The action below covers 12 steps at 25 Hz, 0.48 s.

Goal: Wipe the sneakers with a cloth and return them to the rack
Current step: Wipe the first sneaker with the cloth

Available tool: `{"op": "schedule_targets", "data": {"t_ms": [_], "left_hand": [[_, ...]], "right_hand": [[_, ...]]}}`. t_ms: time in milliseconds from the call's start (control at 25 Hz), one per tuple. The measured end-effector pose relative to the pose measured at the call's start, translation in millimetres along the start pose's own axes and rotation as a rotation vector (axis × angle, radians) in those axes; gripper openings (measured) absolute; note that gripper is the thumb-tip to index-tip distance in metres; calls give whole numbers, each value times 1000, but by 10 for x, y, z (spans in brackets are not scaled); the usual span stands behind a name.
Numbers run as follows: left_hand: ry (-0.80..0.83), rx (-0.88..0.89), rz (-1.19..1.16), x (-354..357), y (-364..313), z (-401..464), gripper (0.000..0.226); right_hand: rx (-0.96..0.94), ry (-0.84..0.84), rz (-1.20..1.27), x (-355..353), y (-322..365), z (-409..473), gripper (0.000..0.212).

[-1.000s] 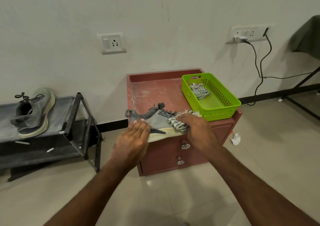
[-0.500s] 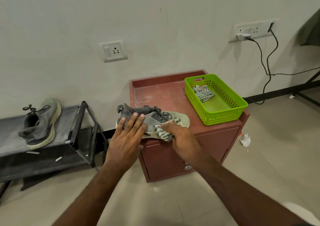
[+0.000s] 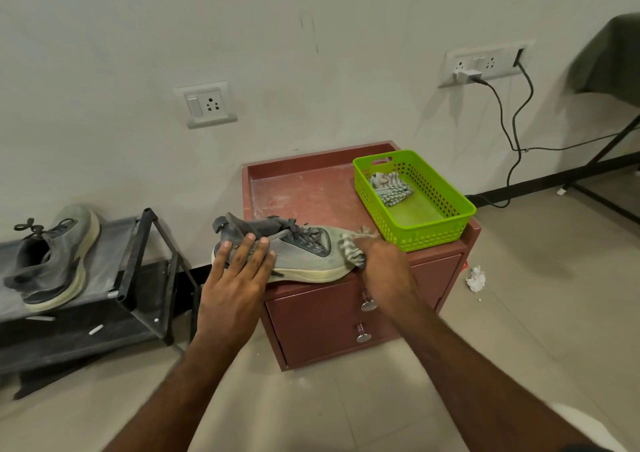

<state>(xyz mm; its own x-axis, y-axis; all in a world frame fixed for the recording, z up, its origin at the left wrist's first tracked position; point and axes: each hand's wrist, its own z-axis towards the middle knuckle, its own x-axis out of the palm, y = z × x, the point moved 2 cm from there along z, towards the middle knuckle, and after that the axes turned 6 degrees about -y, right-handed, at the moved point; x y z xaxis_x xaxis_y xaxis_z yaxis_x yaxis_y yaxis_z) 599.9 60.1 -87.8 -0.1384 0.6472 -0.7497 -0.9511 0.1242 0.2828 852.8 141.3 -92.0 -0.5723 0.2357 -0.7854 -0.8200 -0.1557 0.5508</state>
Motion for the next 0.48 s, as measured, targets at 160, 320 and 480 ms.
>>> {"op": "schedule_targets", "data": {"t_ms": [160,320,480], "left_hand": [[-21,2,-5,17,-6,-17,60],[16,-27,2,33,-53,-8,66],[53,-58,-10,54,-12,5,71]], "right_hand": [[-75,-109,207,52,0,200,34],[-294,-3,103,309,27,72,55],[-352,158,313,68,-109,30,52]]}}
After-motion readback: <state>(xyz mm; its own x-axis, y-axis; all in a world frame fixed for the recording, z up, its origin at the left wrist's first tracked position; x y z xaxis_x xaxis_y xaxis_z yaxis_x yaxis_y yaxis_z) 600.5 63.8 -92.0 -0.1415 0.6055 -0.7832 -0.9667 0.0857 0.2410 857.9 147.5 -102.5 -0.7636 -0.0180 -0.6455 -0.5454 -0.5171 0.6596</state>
